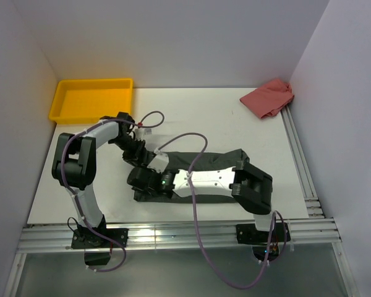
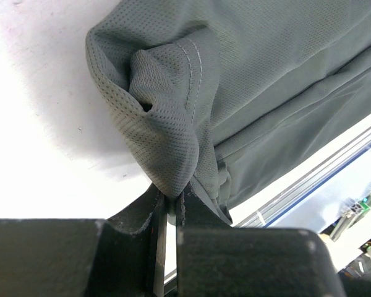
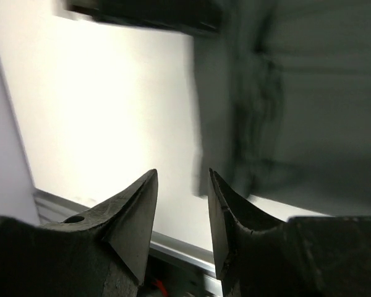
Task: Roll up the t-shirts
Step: Roll the tshirt
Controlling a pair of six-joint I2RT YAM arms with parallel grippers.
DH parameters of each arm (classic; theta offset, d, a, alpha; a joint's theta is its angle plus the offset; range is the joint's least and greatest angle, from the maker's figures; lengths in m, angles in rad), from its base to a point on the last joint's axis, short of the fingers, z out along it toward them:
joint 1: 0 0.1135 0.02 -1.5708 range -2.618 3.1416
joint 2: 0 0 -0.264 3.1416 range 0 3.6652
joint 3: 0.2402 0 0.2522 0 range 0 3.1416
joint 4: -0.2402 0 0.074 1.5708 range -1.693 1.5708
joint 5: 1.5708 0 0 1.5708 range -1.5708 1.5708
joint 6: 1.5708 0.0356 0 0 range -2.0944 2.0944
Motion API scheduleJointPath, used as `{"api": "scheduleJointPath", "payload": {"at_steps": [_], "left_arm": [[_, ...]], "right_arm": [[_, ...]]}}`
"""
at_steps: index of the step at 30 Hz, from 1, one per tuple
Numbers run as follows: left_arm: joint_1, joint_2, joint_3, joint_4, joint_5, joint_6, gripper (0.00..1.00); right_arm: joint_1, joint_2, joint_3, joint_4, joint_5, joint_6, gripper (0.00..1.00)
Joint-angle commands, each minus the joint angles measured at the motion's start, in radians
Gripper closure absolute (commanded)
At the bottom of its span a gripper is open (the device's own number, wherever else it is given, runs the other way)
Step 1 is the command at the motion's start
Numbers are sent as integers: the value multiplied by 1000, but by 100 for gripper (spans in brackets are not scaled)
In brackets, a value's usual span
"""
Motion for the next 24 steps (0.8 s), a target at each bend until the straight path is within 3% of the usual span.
{"api": "scheduleJointPath", "payload": {"at_steps": [1, 9, 24], "left_arm": [[-17, -28, 50, -48, -43, -27, 100], [-55, 7, 129, -106, -70, -51, 100], [-96, 21, 124, -111, -111, -73, 100]], "right_arm": [[3, 84, 160, -210, 105, -55, 55], [0, 259, 414, -392, 191, -75, 56], [1, 392, 663, -592, 317, -83, 57]]}}
